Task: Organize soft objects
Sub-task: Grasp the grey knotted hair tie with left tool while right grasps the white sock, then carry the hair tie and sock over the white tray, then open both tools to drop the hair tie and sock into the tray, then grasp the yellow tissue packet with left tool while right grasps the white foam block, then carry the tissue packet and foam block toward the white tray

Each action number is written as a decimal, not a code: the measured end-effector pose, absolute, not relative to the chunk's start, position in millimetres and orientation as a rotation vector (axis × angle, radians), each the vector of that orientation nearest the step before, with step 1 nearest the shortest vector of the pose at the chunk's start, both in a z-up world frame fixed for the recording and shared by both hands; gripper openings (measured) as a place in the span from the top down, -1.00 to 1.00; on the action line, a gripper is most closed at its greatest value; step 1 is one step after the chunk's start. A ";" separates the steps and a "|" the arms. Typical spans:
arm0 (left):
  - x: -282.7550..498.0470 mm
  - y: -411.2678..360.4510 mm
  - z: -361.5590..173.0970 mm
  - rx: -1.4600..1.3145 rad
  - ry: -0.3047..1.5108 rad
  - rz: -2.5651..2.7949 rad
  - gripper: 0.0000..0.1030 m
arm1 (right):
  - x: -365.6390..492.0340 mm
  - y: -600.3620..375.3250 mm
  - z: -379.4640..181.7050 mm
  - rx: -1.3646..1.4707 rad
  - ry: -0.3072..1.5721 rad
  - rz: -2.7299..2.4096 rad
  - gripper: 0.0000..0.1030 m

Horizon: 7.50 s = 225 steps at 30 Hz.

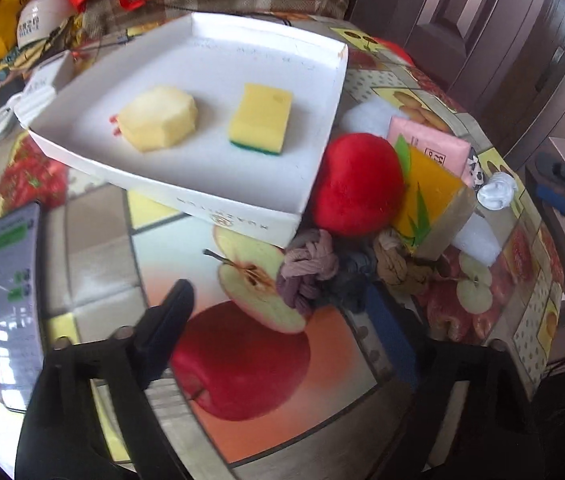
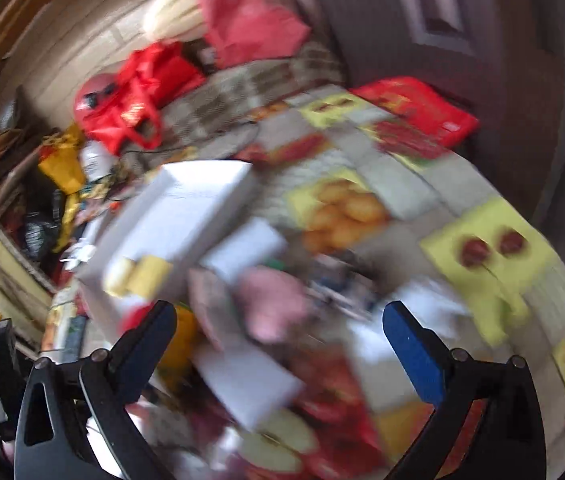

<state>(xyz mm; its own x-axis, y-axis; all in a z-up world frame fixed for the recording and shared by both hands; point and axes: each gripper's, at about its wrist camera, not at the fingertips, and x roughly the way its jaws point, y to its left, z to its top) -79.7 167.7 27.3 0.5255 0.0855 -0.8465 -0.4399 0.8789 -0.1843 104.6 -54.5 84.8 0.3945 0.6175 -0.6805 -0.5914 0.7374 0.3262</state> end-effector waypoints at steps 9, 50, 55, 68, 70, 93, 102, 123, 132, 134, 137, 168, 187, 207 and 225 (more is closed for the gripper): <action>-57.2 164.6 17.4 -0.429 0.932 0.301 0.17 | 123.9 -107.3 53.1 -0.025 0.925 0.586 -1.00; -148.3 170.3 172.9 -0.344 0.634 0.463 0.47 | 70.1 -75.9 171.4 0.026 0.647 0.918 -0.11; -153.6 171.6 171.4 -0.363 0.631 0.464 0.47 | 57.1 -51.4 173.5 -0.044 0.645 0.949 -0.12; -147.8 168.8 168.2 -0.371 0.635 0.444 0.47 | 34.6 -25.9 184.8 -0.122 0.587 1.005 -0.12; -147.6 170.1 166.7 -0.374 0.636 0.447 0.47 | 33.9 -24.6 183.4 -0.129 0.590 1.009 -0.12; -136.5 205.4 131.0 -0.450 0.692 0.472 0.47 | 46.0 17.4 160.6 -0.196 0.666 1.051 -0.12; -120.0 229.4 111.4 -0.479 0.727 0.495 0.47 | 57.4 53.5 141.1 -0.248 0.715 1.081 -0.12; -29.2 327.8 79.0 -0.546 0.754 0.593 0.44 | 94.5 184.4 82.4 -0.322 0.934 1.161 -0.17; -40.9 323.3 84.7 -0.463 0.689 0.689 -1.00 | 90.5 191.6 74.5 -0.337 0.893 1.141 -1.00; -43.2 319.1 85.9 -0.458 0.692 0.690 -1.00 | 87.7 188.6 77.4 -0.342 0.875 1.136 -1.00; -45.1 311.0 90.0 -0.452 0.699 0.690 -1.00 | 86.5 185.5 81.0 -0.343 0.870 1.130 -1.00; -81.1 148.5 88.5 -0.324 0.816 0.268 -0.99 | 75.1 -10.1 52.0 -0.284 0.952 0.984 -0.65; 6.8 88.9 64.6 -0.176 0.938 0.098 -0.34 | 49.2 -57.4 20.4 -0.310 1.025 0.959 -0.25; -82.0 105.8 120.5 -0.365 0.724 0.087 0.54 | 66.9 -89.6 96.1 -0.043 0.882 0.919 -0.25; -136.4 141.5 149.1 -0.406 0.620 0.243 0.54 | 49.8 -46.3 122.9 -0.045 0.810 1.018 -0.25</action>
<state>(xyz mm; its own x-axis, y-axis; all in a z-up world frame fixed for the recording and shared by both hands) -136.4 141.5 149.1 0.7893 0.0992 -0.6059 -0.3387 0.8935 -0.2948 49.8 -46.3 122.9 0.2668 0.7378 -0.6201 -0.7697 0.5503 0.3236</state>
